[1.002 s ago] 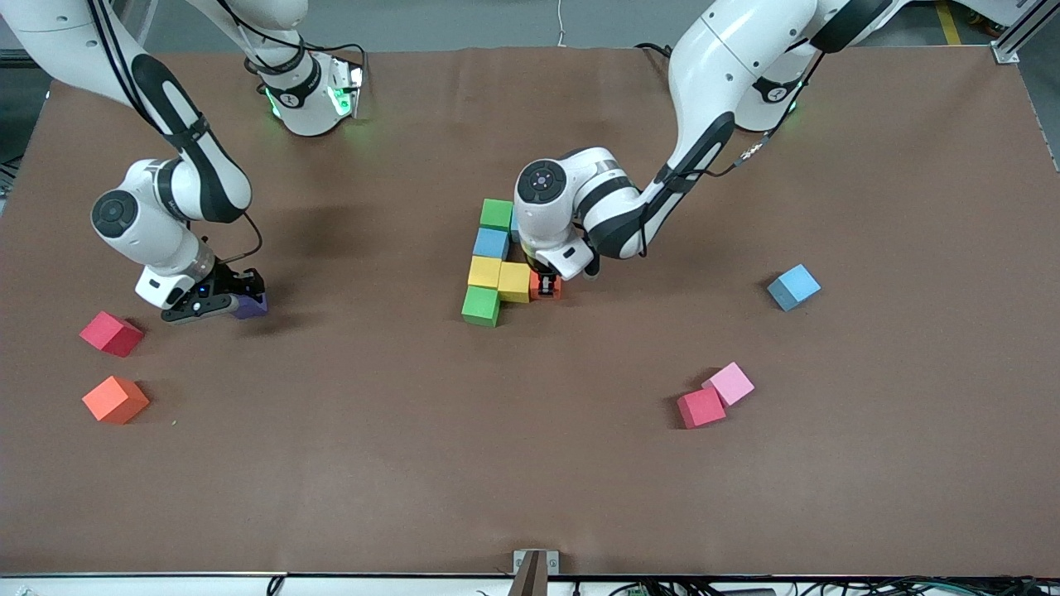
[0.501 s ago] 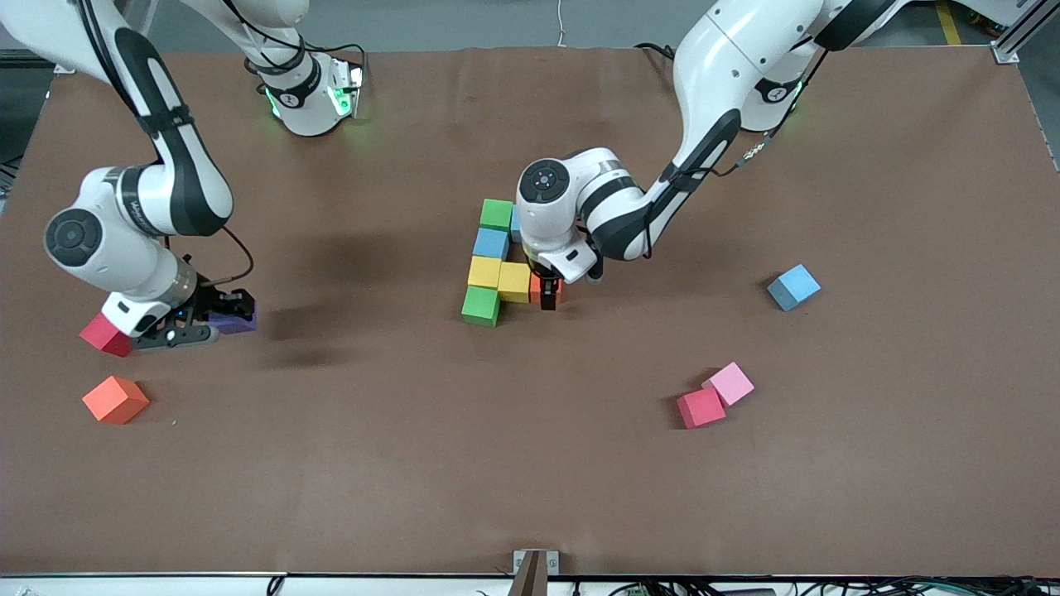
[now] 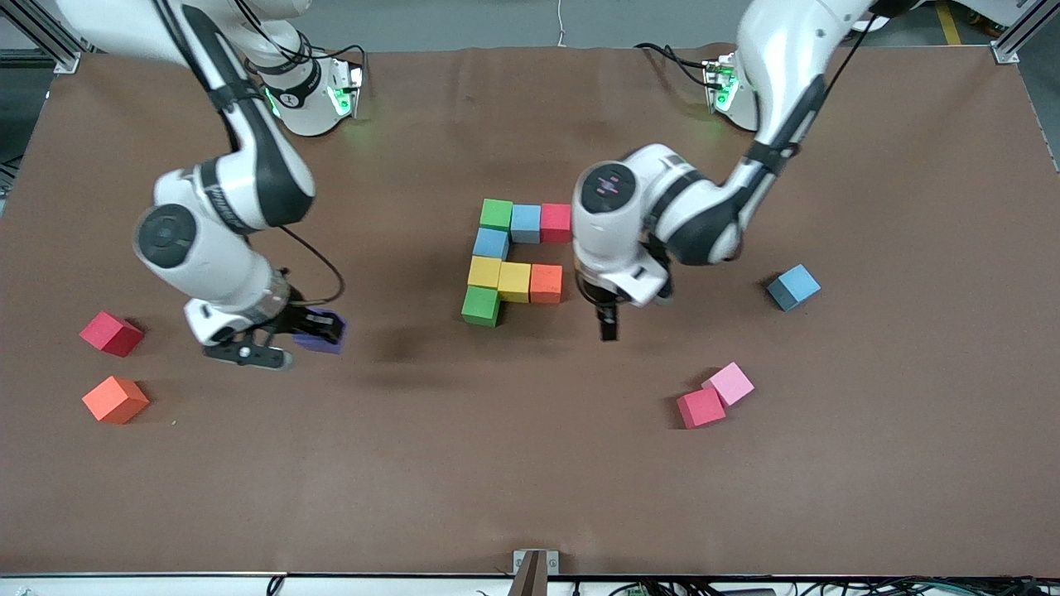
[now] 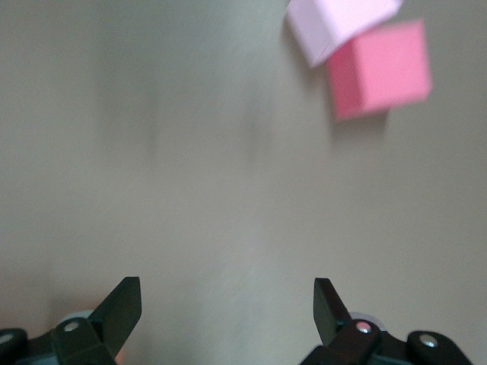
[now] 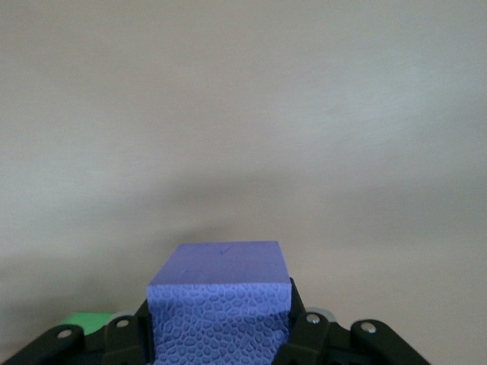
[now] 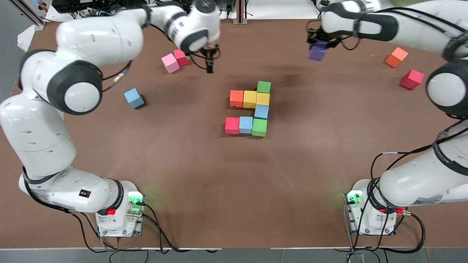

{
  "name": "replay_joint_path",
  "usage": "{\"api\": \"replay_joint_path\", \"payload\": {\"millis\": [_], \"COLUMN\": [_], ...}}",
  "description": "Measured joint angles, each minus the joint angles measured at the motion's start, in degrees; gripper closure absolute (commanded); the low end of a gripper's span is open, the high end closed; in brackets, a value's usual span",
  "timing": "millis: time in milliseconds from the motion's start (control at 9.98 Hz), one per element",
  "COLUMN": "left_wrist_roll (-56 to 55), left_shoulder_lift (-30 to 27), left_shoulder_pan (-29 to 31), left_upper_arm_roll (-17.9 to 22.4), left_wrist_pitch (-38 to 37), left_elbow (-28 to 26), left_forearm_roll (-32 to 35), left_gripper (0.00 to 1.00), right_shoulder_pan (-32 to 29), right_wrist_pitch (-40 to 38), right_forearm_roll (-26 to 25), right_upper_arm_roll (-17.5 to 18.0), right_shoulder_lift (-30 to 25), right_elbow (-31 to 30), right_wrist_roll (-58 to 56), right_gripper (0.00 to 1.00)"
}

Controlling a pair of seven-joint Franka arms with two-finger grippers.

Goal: Arrange 11 blocks into digit 3
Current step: 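Grasp the pink block with the left gripper while the right gripper carries purple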

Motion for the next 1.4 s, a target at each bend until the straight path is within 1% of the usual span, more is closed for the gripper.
{"api": "replay_joint_path", "payload": {"millis": [200,301,401,601,801,1002,1403], "left_wrist_roll": [0.55,0.61,0.61,1.03,1.86,2.25,3.46], "left_shoulder_lift": [0.13,0.24,0.58,2.47,5.35,7.39,9.18], "left_shoulder_pan": [7.04,9.89,12.13,14.86,16.46,17.27,17.96], "left_upper_arm_roll": [0.02,0.0,0.0,0.02,0.1,0.32,0.33], "left_wrist_pitch": [0.15,0.29,0.41,0.5,1.86,2.91,5.26], "left_elbow": [0.01,0.07,0.29,0.85,1.06,1.31,1.65], "left_forearm_roll": [0.0,0.0,0.0,0.0,0.0,0.03,0.26], "left_gripper": [0.0,0.0,0.0,0.0,0.0,0.0,0.0], "right_shoulder_pan": [6.57,9.4,12.07,16.3,17.07,17.13,18.0], "right_wrist_pitch": [0.13,0.17,0.17,0.19,0.21,0.28,0.31], "right_forearm_roll": [-0.31,-1.02,-1.78,-3.34,-5.74,-6.04,-6.53], "right_upper_arm_roll": [-0.11,-0.21,-0.53,-2.28,-2.99,-3.17,-3.2], "right_shoulder_lift": [6.46,9.8,12.9,16.64,18.71,20.53,22.92], "right_elbow": [6.88,10.22,13.08,15.79,16.26,17.63,20.05], "right_wrist_roll": [7.72,9.05,9.61,10.29,10.37,11.05,12.5], "right_gripper": [1.0,0.99,0.99,0.99,0.99,0.99,0.99]}}
